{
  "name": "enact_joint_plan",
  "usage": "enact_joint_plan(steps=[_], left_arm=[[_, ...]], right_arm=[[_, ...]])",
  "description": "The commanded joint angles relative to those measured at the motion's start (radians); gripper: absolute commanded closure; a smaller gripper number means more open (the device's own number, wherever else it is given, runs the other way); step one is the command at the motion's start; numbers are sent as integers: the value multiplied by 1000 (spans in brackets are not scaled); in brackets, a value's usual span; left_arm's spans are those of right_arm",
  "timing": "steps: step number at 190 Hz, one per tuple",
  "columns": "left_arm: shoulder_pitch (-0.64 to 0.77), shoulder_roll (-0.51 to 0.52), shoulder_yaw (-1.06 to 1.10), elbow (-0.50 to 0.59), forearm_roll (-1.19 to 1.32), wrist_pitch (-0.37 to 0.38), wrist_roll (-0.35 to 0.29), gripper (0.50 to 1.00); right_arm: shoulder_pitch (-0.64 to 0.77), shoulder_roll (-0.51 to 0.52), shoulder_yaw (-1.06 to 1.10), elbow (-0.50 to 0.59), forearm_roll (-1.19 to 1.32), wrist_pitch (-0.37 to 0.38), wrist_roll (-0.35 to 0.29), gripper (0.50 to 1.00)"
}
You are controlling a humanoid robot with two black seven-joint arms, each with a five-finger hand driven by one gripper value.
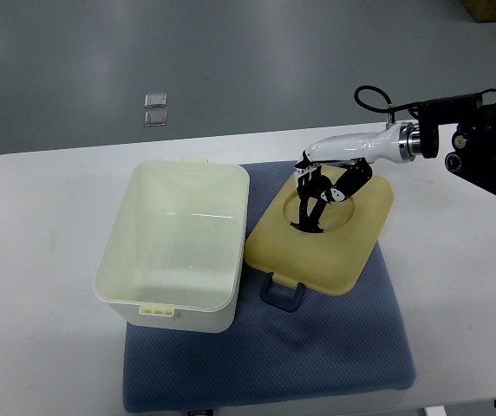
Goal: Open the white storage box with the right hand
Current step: 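Move the lid beside the box and lower it onto the mat, then open the right hand and release the black lid handle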
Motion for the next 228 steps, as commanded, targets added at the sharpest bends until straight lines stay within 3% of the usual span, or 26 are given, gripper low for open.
enact_joint_plan(steps=[1, 121, 131, 132, 133, 134, 135, 136, 137, 138, 139, 141, 145, 198, 228], left_arm=[[0, 0, -1, 0, 0, 0, 0, 500], [0, 0, 0, 0, 0, 0, 0, 500], [0, 0, 0, 0, 0, 0, 0, 500], [0, 0, 0, 0, 0, 0, 0, 500], [0, 0, 0, 0, 0, 0, 0, 500], [0, 0, -1, 0, 0, 1, 0, 500], [0, 0, -1, 0, 0, 1, 0, 500], [0, 0, 0, 0, 0, 0, 0, 500], [0, 0, 0, 0, 0, 0, 0, 500], [0, 0, 0, 1, 0, 1, 0, 500], [0, 0, 0, 1, 0, 1, 0, 500], [0, 0, 0, 0, 0, 0, 0, 500], [0, 0, -1, 0, 0, 1, 0, 500], [0, 0, 0, 0, 0, 0, 0, 500], [0, 0, 0, 1, 0, 0, 0, 500]], right_arm=[[-15, 18, -1, -5, -7, -13, -2, 1000], [-98, 62, 2, -49, -7, -60, -4, 1000], [-103, 71, 5, -60, -2, -63, -4, 879], [-103, 73, 5, -63, -1, -65, -4, 845], [-103, 73, 5, -63, -1, -65, -4, 844], [-104, 73, 5, -66, 2, -65, -5, 802], [-104, 73, 5, -66, 2, -65, -5, 801], [-104, 74, 7, -69, 5, -65, -5, 755], [-104, 74, 7, -69, 5, -65, -5, 754], [-104, 74, 8, -72, 7, -65, -4, 710], [-104, 74, 8, -72, 7, -65, -4, 709], [-104, 74, 10, -75, 9, -63, -5, 640], [-104, 74, 11, -78, 10, -62, -5, 605], [-67, 62, 74, -81, 44, -48, -1, 581], [-66, 56, 97, -75, 93, 12, -1, 574]])
